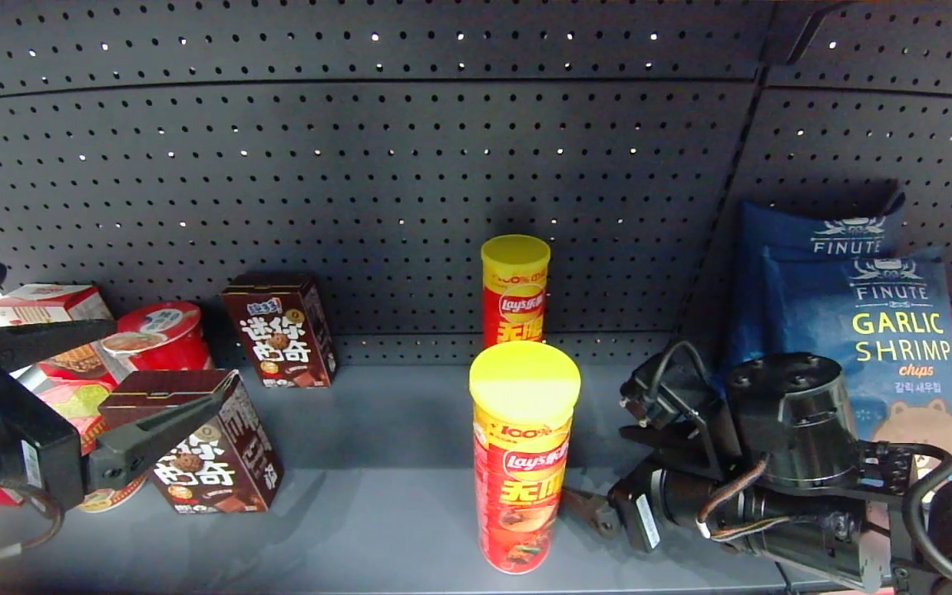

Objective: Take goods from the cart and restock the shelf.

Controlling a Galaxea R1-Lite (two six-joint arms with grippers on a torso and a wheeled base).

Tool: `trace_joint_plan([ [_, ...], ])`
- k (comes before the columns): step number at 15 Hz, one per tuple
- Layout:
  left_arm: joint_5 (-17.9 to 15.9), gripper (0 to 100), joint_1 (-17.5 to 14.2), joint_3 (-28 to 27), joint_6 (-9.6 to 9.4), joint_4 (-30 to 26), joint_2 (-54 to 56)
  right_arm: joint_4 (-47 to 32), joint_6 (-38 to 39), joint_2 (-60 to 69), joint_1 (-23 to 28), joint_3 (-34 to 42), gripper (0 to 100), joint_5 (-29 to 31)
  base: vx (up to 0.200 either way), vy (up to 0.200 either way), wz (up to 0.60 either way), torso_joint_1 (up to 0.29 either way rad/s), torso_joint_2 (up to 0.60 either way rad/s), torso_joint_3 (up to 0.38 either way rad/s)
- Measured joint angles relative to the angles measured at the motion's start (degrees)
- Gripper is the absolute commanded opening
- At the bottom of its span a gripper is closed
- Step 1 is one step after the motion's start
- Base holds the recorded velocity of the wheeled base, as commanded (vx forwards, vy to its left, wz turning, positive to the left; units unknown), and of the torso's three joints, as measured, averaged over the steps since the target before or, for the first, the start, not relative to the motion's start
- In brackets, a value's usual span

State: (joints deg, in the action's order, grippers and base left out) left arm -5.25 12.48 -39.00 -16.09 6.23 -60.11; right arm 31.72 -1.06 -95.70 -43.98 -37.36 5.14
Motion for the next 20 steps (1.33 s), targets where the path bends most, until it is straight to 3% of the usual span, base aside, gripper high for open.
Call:
trace_joint_plan([
  [7, -0.1, 100, 0.0, 0.8, 0.00, 0.0, 0.7, 0.2, 0.0, 0.0, 3.4, -2.4, 100, 0.1, 0.000, 0.000, 0.00, 0.000, 0.00, 0.000],
  [13, -0.1, 100, 0.3, -0.8, -0.07, 0.0, 0.6, 0.2, 0.0, -5.4, 9.1, -14.0, 100, 1.4, 0.000, 0.000, 0.00, 0.000, 0.00, 0.000],
  [20, -0.1, 100, 0.3, -0.6, -0.07, 0.0, 0.6, 0.2, 0.0, -13.2, 11.9, -23.6, 100, 1.5, 0.000, 0.000, 0.00, 0.000, 0.00, 0.000],
])
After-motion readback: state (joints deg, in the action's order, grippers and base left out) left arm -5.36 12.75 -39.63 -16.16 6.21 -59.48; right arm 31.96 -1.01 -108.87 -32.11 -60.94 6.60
